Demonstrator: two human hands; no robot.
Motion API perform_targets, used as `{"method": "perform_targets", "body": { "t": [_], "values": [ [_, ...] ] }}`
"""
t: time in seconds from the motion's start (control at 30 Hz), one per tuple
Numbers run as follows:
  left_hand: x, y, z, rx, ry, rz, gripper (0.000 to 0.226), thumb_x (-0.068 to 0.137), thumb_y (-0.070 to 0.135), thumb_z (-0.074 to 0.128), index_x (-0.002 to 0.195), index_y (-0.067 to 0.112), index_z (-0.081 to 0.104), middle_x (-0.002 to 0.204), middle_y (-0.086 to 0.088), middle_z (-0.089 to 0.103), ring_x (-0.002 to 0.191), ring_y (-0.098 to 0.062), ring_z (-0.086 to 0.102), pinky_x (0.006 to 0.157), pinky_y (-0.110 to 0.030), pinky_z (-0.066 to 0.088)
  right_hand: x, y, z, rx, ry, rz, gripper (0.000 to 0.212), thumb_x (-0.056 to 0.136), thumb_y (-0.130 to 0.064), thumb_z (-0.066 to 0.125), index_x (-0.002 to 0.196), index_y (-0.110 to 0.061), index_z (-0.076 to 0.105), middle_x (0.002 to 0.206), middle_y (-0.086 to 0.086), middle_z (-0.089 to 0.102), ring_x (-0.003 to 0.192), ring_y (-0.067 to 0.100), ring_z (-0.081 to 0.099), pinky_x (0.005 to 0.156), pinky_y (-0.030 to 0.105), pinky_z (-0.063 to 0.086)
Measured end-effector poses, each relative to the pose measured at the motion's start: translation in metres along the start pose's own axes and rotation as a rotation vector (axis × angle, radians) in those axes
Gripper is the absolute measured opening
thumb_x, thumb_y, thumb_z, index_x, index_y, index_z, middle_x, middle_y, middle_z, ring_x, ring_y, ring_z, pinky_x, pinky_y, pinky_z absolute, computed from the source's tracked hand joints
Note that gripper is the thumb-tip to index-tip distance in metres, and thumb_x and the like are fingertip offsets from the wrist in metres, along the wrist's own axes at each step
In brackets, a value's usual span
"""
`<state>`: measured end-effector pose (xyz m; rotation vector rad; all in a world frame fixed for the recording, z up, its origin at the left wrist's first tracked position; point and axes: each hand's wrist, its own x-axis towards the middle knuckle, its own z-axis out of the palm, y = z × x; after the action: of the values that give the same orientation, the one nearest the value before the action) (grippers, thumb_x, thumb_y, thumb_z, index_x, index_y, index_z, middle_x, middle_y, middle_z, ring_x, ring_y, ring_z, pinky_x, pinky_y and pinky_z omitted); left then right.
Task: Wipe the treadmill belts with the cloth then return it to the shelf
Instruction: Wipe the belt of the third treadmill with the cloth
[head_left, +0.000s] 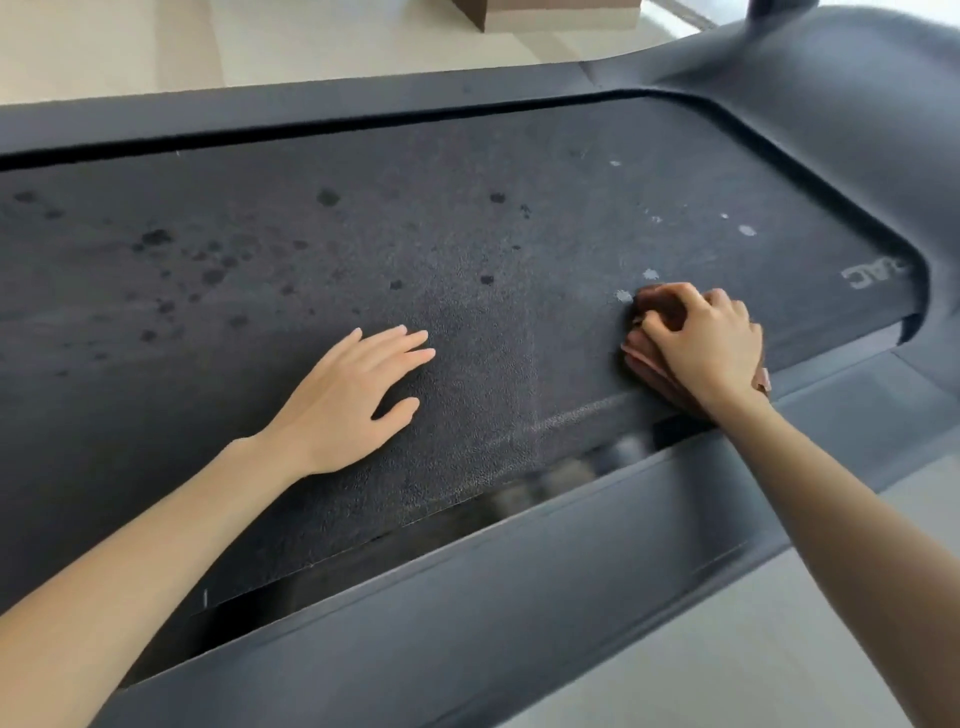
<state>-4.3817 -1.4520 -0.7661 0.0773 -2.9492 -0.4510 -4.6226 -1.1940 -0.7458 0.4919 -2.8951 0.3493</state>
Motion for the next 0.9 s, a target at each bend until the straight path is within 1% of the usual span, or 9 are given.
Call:
{"method": "perform_targets", "body": {
  "t": [0.07, 0.13, 0.27, 0.4, 0.53, 0.6, 0.73, 0.8, 0.9],
  "values": [
    [0.011, 0.003, 0.004, -0.013, 0.007, 0.016, 0.052, 0.093, 0.034, 0.049, 0.142, 0.023, 0.037, 0.151, 0.010, 0.027, 0.142, -0.007, 0.016, 0.118, -0.036, 0.007, 0.007, 0.005, 0.002, -0.015, 0.030, 0.152, 0.038, 0.088, -0.044, 0.050, 0.119, -0.024, 0.057, 0.119, 0.021, 0.054, 0.113, 0.040, 0.045, 0.095, 0.045, 0.034],
    [0.019, 0.005, 0.010, -0.025, -0.001, 0.018, 0.053, 0.093, 0.035, 0.047, 0.143, 0.023, 0.035, 0.152, 0.009, 0.027, 0.142, -0.008, 0.015, 0.118, -0.036, 0.006, -0.001, -0.011, 0.010, -0.052, 0.043, 0.184, 0.039, 0.088, -0.044, 0.048, 0.119, -0.022, 0.056, 0.119, 0.021, 0.053, 0.113, 0.039, 0.043, 0.094, 0.044, 0.032],
    [0.023, 0.005, 0.019, 0.004, 0.017, 0.028, 0.052, 0.093, 0.036, 0.047, 0.142, 0.022, 0.036, 0.151, 0.008, 0.029, 0.142, -0.009, 0.016, 0.118, -0.036, 0.006, -0.042, -0.059, 0.014, -0.068, 0.022, -0.007, 0.037, 0.087, -0.048, 0.047, 0.118, -0.028, 0.056, 0.113, 0.013, 0.054, 0.108, 0.034, 0.045, 0.090, 0.041, 0.035],
    [0.022, 0.006, 0.021, 0.020, 0.027, 0.017, 0.053, 0.093, 0.036, 0.047, 0.142, 0.021, 0.037, 0.151, 0.007, 0.029, 0.142, -0.010, 0.016, 0.118, -0.036, 0.006, -0.100, -0.102, 0.013, 0.001, 0.069, -0.235, 0.032, 0.081, -0.047, 0.053, 0.107, -0.031, 0.063, 0.096, 0.006, 0.058, 0.092, 0.030, 0.051, 0.078, 0.039, 0.039],
    [0.023, 0.006, 0.020, -0.001, 0.003, 0.014, 0.055, 0.093, 0.041, 0.040, 0.145, 0.024, 0.031, 0.153, 0.010, 0.023, 0.143, -0.007, 0.009, 0.118, -0.035, 0.002, -0.103, -0.096, 0.008, 0.066, 0.013, -0.378, 0.035, 0.079, -0.048, 0.052, 0.107, -0.032, 0.066, 0.093, 0.002, 0.061, 0.088, 0.028, 0.055, 0.075, 0.038, 0.046],
    [0.021, 0.005, 0.021, -0.003, -0.006, 0.017, 0.056, 0.094, 0.045, 0.033, 0.146, 0.026, 0.026, 0.155, 0.012, 0.017, 0.143, -0.005, 0.004, 0.118, -0.035, -0.001, -0.081, -0.078, 0.007, 0.020, 0.047, -0.250, 0.032, 0.081, -0.044, 0.058, 0.110, -0.033, 0.066, 0.098, 0.002, 0.062, 0.095, 0.030, 0.054, 0.080, 0.040, 0.045],
    [0.024, 0.003, 0.023, -0.022, 0.012, 0.022, 0.056, 0.094, 0.046, 0.028, 0.147, 0.026, 0.024, 0.155, 0.011, 0.016, 0.143, -0.007, 0.003, 0.118, -0.037, -0.001, -0.028, -0.054, 0.006, -0.015, 0.071, 0.216, 0.036, 0.086, -0.046, 0.052, 0.119, -0.033, 0.059, 0.115, 0.011, 0.059, 0.111, 0.035, 0.047, 0.092, 0.041, 0.039],
    [0.024, 0.002, 0.023, -0.002, 0.022, 0.020, 0.057, 0.093, 0.046, 0.028, 0.146, 0.026, 0.024, 0.155, 0.011, 0.017, 0.143, -0.008, 0.005, 0.118, -0.038, 0.000, -0.024, -0.063, 0.010, -0.071, 0.037, 0.254, 0.039, 0.088, -0.046, 0.050, 0.122, -0.030, 0.057, 0.119, 0.015, 0.057, 0.114, 0.036, 0.046, 0.095, 0.042, 0.036],
    [0.023, 0.003, 0.023, -0.019, 0.025, 0.012, 0.057, 0.093, 0.044, 0.031, 0.146, 0.025, 0.027, 0.154, 0.009, 0.021, 0.143, -0.010, 0.008, 0.118, -0.038, 0.002, -0.055, -0.088, 0.015, -0.120, 0.028, 0.117, 0.038, 0.088, -0.046, 0.048, 0.121, -0.030, 0.055, 0.114, 0.012, 0.056, 0.110, 0.033, 0.046, 0.092, 0.042, 0.033]
  ]
}}
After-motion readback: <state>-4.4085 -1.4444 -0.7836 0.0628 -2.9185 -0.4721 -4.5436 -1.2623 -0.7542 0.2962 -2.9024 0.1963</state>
